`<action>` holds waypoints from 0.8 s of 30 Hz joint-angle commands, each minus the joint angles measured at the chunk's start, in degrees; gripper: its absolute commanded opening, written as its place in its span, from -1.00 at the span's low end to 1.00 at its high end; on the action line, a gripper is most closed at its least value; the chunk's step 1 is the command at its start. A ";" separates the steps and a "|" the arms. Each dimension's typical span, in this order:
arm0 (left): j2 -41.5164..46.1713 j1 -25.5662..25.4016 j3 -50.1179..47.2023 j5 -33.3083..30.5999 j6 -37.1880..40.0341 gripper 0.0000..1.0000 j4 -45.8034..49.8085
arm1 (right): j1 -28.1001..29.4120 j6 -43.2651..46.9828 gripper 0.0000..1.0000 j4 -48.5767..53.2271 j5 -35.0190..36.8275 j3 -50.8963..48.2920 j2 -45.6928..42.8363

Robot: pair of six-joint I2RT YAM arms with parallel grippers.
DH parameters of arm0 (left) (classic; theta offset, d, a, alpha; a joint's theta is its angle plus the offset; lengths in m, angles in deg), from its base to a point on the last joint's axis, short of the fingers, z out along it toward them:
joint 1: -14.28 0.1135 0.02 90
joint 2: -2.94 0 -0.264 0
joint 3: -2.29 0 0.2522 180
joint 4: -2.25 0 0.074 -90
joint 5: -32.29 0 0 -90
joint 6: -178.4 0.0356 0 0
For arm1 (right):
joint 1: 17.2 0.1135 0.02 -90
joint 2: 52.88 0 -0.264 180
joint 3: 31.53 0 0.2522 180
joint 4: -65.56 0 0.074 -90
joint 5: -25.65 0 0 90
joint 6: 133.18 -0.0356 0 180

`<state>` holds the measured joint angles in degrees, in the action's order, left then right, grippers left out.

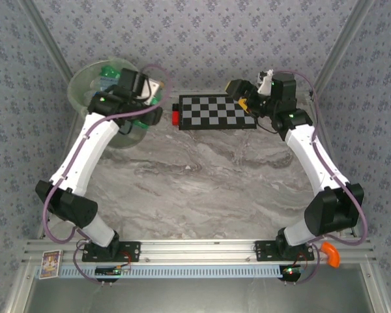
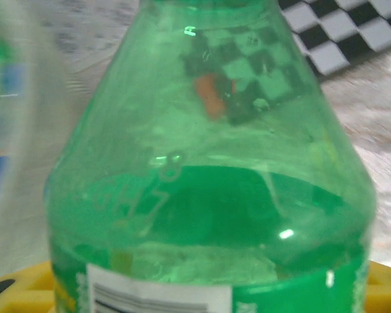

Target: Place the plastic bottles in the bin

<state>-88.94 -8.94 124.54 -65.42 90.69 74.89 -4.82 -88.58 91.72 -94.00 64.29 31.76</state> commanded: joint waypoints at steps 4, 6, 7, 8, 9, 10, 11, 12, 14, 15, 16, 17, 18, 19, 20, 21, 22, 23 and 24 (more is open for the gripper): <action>-0.45 7.02 10.69 -8.34 -5.22 0.10 4.16 | 0.94 6.60 0.99 3.98 3.06 -0.67 -4.84; -1.15 9.50 12.97 -10.16 -6.50 0.08 4.26 | 0.98 7.15 0.99 4.07 3.02 -1.31 -5.34; -1.47 10.43 13.82 -11.79 -6.44 0.08 3.87 | 1.01 7.30 0.99 4.09 3.02 -1.59 -5.50; -1.74 11.08 14.51 -14.01 -5.82 0.08 3.33 | 1.06 7.35 0.99 4.06 2.91 -1.78 -5.54; -2.10 11.45 15.05 -16.00 -4.73 0.08 2.80 | 1.06 7.35 0.99 4.07 2.75 -1.82 -5.54; -2.69 11.85 15.58 -18.06 -2.98 0.09 2.10 | 1.05 7.42 0.99 4.18 2.49 -1.98 -5.61; -3.32 12.16 16.08 -20.49 -0.40 0.11 1.27 | 1.07 7.44 0.99 4.24 2.25 -1.90 -5.51; -3.84 12.59 16.22 -22.14 1.65 0.13 0.19 | 1.07 7.53 0.99 4.22 2.10 -1.66 -5.45; -5.36 14.05 16.60 -25.11 5.07 0.12 -2.11 | 0.97 7.86 0.99 5.10 2.30 -0.82 -5.05; -6.12 14.94 17.22 -26.31 5.60 0.12 -2.60 | 0.97 8.13 0.99 5.73 2.29 -0.31 -4.82; -6.89 15.79 17.73 -27.20 5.35 0.10 -3.31 | 0.98 8.40 0.99 6.32 2.14 0.26 -4.55; -7.55 16.63 18.03 -27.13 4.78 0.08 -3.93 | 0.98 8.64 0.99 6.82 1.90 0.63 -4.27; -7.97 17.11 17.90 -26.76 4.42 0.08 -4.57 | 0.98 8.63 0.99 6.88 1.71 0.83 -4.07; -8.45 17.49 17.45 -26.51 4.23 0.08 -5.74 | 0.98 8.50 0.99 7.03 1.46 1.05 -3.74; -9.02 17.76 16.91 -26.60 4.17 0.08 -7.02 | 0.90 8.43 0.99 7.18 1.11 1.28 -3.45; -9.70 18.00 16.70 -26.59 4.37 0.08 -7.55 | 0.89 8.41 0.99 7.35 0.86 1.63 -3.09; -10.63 18.11 16.81 -27.07 4.84 0.08 -8.12 | 0.87 8.46 0.99 7.63 0.81 1.93 -2.67; -11.67 18.28 16.91 -27.59 5.52 0.08 -8.62 | 0.89 8.54 0.99 7.85 0.76 2.29 -2.35; -12.65 18.65 17.16 -27.79 6.33 0.08 -8.91 | 0.89 8.64 0.99 7.82 0.76 2.44 -2.16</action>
<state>-100.10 9.38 140.45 -90.64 94.71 69.49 -4.03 -81.22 98.19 -92.23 64.18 28.92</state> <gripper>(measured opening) 0.573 0.996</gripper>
